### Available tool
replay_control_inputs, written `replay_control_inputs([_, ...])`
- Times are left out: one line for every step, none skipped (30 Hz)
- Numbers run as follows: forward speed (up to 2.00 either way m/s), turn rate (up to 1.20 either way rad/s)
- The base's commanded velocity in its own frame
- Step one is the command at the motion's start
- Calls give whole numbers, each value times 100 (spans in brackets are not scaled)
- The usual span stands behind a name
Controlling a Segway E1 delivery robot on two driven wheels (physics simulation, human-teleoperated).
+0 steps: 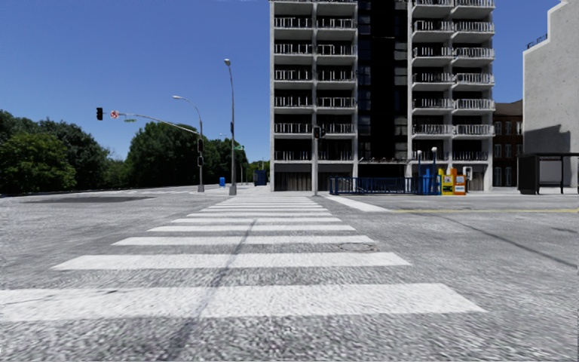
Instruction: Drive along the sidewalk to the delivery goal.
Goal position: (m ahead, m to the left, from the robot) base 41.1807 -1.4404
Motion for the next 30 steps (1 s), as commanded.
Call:
replay_control_inputs([115,54])
replay_control_inputs([115,40])
replay_control_inputs([115,40])
replay_control_inputs([115,20])
replay_control_inputs([115,7])
replay_control_inputs([115,3])
replay_control_inputs([115,3])
replay_control_inputs([115,2])
replay_control_inputs([115,2])
replay_control_inputs([115,2])
replay_control_inputs([115,2])
replay_control_inputs([115,2])
replay_control_inputs([115,2])
replay_control_inputs([115,0])
replay_control_inputs([115,0])
replay_control_inputs([115,0])
replay_control_inputs([115,0])
replay_control_inputs([115,0])
replay_control_inputs([115,0])
replay_control_inputs([115,0])
replay_control_inputs([115,0])
replay_control_inputs([115,0])
replay_control_inputs([115,0])
replay_control_inputs([115,0])
replay_control_inputs([115,0])
replay_control_inputs([115,0])
replay_control_inputs([115,0])
replay_control_inputs([115,0])
replay_control_inputs([115,0])
replay_control_inputs([115,0])
